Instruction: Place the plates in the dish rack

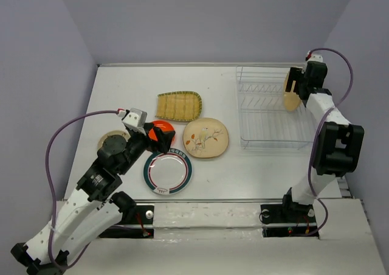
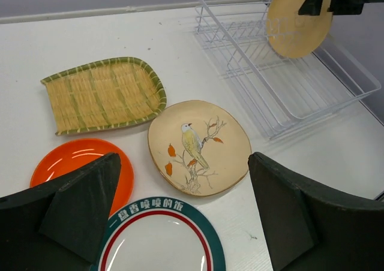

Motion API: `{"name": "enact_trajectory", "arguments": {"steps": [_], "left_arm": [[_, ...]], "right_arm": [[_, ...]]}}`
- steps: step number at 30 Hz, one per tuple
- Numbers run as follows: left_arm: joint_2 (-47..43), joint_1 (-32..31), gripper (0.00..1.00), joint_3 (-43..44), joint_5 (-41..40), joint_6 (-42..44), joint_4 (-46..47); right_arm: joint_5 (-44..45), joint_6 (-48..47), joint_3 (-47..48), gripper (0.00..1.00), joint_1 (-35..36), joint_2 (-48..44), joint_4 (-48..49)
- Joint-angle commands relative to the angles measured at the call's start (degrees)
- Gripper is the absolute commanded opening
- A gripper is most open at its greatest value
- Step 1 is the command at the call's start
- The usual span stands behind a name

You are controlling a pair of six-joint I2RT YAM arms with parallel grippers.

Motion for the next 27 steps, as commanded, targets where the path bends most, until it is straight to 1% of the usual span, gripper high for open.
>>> {"name": "enact_trajectory", "arguments": {"steps": [1, 3, 4, 6, 9, 10, 13, 14, 18, 19, 21, 23, 24, 25, 27], "left_arm": [[1.36, 1.86, 0.99, -0.57, -0.72, -0.68, 2.32], [2.23, 2.92, 0.99, -0.57, -0.45, -0.86, 2.32], [2.50, 3.27, 0.99, -0.57, -0.37, -0.95, 2.32], [3.55, 4.15, 0.99, -0.66, -0.63, -1.21, 2.32], [4.70, 6.00, 0.99, -0.66, -1.94, -1.91, 1.79], [5.66, 6.87, 0.99, -0.66, -3.25, -2.26, 1.44], [7.95, 8.28, 0.98, -0.57, -4.93, -4.54, 0.65], [8.39, 9.24, 0.98, -0.66, -4.85, -5.68, 0.74], [8.31, 10.74, 0.95, -1.89, -4.32, -12.89, 1.97], [8.13, 11.18, 0.93, -2.76, -6.23, -15.95, 2.23], [7.34, 13.19, 0.90, -4.60, -8.09, -19.13, 2.93], [7.16, 15.13, 0.85, -8.03, -8.63, -24.13, 4.07], [7.33, 17.58, 0.83, -9.35, -8.28, -25.72, 4.43], [7.51, 18.73, 0.78, -11.97, -8.19, -29.74, 5.12], [7.34, 21.54, 0.75, -16.19, -6.79, -32.58, 7.41]], "right_arm": [[1.32, 10.77, 0.37, 0.89, -0.30, -9.07, 0.64], [-3.14, 14.21, -1.11, 0.90, -0.30, -13.79, 0.20], [-4.39, 17.71, -1.91, 0.90, 0.22, -15.48, 0.29], [-8.77, 20.02, -5.23, 0.90, 1.71, -20.04, 1.42], [-11.16, 20.90, -9.02, 0.89, 9.87, -23.75, 3.27], [-11.17, 20.90, -11.30, 0.87, 15.29, -25.50, 3.62], [-12.04, 22.39, -15.26, 0.83, 22.53, -27.62, 5.30], [-12.74, 22.83, -16.15, 0.81, 26.29, -27.89, 7.91], [-16.00, 24.42, -19.05, 0.76, 33.70, -28.33, 10.48], [-16.44, 24.07, -19.32, 0.75, 35.10, -28.33, 10.57], [-16.97, 23.63, -20.19, 0.75, 39.13, -28.33, 10.83], [-17.32, 22.84, -21.07, 0.75, 41.44, -28.42, 11.36], [-17.32, 22.75, -22.12, 0.75, 43.10, -28.59, 11.88], [-17.41, 22.84, -22.65, 0.75, 43.72, -28.59, 12.76], [-18.37, 23.10, -24.41, 0.75, 45.04, -29.03, 13.73]]}}
